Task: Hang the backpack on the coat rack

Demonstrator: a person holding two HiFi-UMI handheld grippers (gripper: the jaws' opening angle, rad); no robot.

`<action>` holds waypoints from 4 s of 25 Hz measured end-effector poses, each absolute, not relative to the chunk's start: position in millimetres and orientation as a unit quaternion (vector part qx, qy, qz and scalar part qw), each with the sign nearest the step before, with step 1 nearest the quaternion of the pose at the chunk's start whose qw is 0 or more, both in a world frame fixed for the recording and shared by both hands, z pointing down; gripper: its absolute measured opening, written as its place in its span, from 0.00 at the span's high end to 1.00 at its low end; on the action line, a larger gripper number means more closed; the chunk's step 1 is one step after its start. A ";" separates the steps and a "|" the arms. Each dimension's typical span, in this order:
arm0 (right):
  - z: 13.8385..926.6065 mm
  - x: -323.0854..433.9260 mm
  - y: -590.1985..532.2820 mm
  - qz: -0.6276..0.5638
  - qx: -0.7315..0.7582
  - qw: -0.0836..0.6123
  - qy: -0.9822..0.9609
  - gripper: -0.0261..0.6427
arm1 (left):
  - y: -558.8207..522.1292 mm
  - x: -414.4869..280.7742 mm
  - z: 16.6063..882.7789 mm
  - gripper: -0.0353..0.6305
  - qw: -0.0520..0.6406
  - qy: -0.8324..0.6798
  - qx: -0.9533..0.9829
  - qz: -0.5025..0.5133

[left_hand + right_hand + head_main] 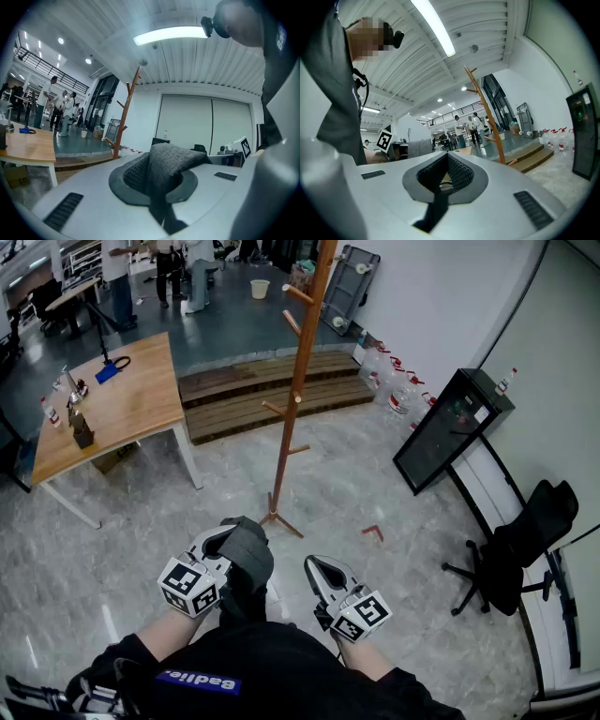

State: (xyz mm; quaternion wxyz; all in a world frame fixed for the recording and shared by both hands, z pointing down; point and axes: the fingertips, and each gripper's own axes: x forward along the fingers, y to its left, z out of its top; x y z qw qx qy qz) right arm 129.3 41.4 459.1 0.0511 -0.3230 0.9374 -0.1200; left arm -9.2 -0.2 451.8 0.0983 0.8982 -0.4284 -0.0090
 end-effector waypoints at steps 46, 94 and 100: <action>467.0 82.3 -79.7 -0.128 -0.324 0.064 0.935 0.95 | -185.0 -63.7 424.4 0.90 0.047 -0.399 0.915 0.034; 515.4 95.0 -216.4 -0.181 -0.466 0.020 0.866 0.95 | -498.6 1.4 553.3 0.90 0.005 -0.115 0.948 0.297; 519.0 96.8 -215.6 -0.187 -0.466 0.016 0.865 0.95 | -492.9 5.6 576.2 0.90 -0.010 -0.091 0.952 0.291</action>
